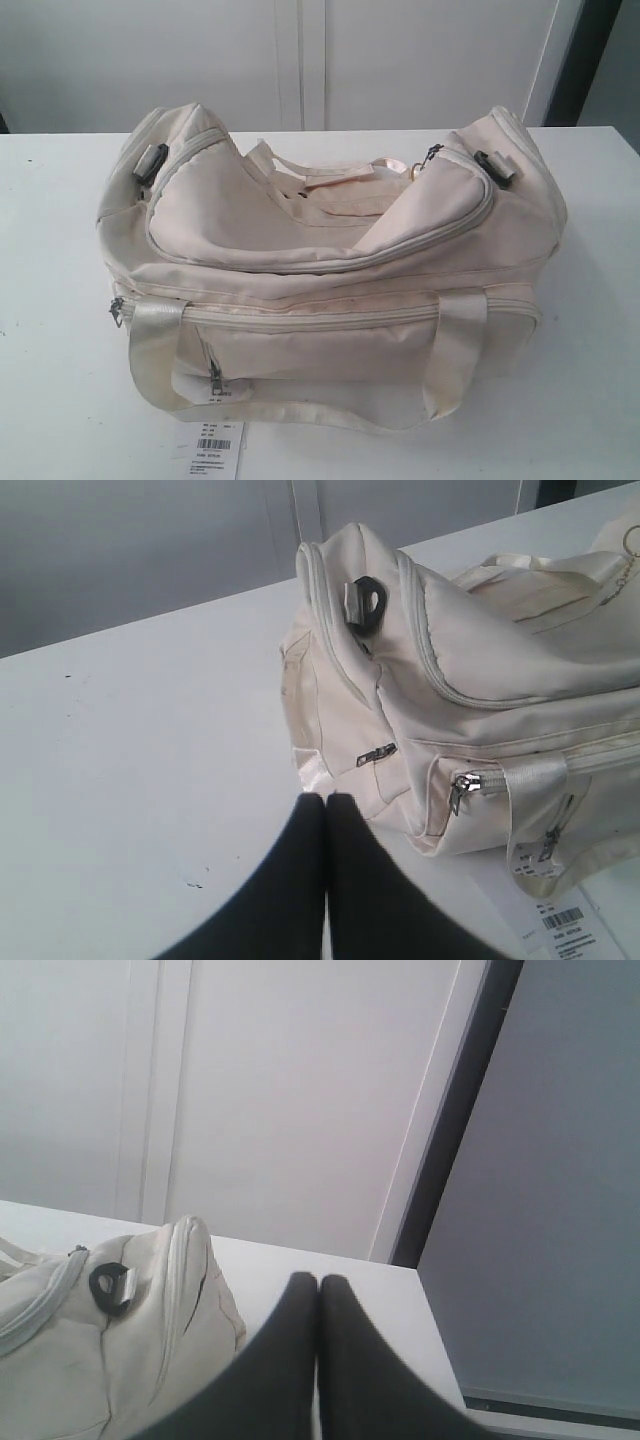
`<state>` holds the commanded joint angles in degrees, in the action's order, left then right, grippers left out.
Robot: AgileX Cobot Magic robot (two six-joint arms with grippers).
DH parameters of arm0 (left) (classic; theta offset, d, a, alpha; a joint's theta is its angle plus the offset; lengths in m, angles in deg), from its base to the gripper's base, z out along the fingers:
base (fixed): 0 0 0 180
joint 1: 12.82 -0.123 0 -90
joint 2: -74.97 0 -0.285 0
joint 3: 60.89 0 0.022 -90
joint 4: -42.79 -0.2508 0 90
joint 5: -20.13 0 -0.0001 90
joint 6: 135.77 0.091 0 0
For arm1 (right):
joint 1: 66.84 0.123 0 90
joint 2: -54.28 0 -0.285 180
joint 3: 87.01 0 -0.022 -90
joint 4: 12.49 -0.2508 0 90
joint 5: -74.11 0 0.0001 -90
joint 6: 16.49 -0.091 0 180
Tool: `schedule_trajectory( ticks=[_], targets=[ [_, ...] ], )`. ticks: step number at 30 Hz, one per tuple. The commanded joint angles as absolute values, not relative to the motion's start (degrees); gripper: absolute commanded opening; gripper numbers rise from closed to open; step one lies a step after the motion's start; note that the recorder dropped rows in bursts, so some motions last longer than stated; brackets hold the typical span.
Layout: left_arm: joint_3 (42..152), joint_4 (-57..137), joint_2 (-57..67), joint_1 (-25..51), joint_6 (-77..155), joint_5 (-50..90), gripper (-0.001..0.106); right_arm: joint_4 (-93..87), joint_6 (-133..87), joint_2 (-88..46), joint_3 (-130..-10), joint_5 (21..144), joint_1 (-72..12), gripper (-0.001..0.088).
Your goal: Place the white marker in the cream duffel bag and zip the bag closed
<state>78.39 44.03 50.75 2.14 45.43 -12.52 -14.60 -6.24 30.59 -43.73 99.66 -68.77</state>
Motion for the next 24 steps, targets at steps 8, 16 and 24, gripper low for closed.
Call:
schedule_trajectory(
  ticks=[8, 16, 24],
  targets=[
    [78.12, 44.03, 50.75, 2.14, 45.53, -12.4, 0.0, -14.6, -6.24, 30.59, -43.73, 99.66, -68.77, 0.0],
    [70.55, 44.27, 53.97, 2.14, 45.53, 0.67, 0.0, -14.6, -6.24, 30.59, -43.73, 99.66, -68.77, 0.0],
    [59.65, 44.42, 60.99, 2.14, 45.53, 4.39, 0.0, -14.6, -6.24, 30.59, -43.73, 99.66, -68.77, 0.0]
  ],
)
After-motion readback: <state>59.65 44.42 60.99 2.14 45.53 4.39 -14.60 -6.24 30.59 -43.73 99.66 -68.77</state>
